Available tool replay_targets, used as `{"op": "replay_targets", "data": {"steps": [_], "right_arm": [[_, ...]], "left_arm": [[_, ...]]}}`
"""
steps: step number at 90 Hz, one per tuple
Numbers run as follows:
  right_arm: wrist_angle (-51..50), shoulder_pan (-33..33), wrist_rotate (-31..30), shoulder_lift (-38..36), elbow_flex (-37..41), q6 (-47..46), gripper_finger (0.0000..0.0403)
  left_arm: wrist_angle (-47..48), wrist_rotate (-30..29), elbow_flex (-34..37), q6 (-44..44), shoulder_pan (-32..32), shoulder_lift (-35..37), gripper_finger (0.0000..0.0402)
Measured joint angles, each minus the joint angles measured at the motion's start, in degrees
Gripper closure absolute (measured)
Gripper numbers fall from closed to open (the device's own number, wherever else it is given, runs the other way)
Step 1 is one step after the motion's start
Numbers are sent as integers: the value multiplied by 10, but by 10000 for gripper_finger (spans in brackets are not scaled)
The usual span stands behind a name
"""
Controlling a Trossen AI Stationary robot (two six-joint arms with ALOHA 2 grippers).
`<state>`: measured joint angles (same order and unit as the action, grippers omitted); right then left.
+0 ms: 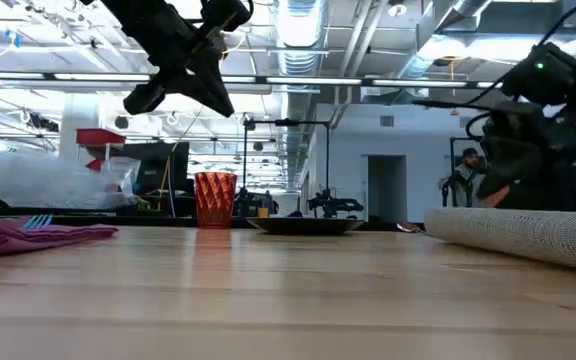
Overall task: Set table place
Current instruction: Prepare the gray placemat
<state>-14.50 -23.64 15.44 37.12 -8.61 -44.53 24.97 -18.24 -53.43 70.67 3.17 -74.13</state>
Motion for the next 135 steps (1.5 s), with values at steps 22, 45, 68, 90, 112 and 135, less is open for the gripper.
{"op": "replay_targets", "data": {"steps": [22,45,68,90,112,135], "right_arm": [[-63,-5,-1,0,-22,30,245],[-152,-11,-4,0,-21,60,255],[-64,16,-4,27,-21,10,264],[-13,37,-7,123,-21,20,276],[25,-20,-7,178,-38,101,275],[27,-65,8,214,-110,132,275]], "left_arm": [[1,0,0,-1,25,0,399],[7,0,0,0,42,0,399],[17,0,0,4,55,0,399],[17,0,0,10,65,0,399],[17,0,0,9,69,0,399],[16,0,0,12,70,0,399]]}}
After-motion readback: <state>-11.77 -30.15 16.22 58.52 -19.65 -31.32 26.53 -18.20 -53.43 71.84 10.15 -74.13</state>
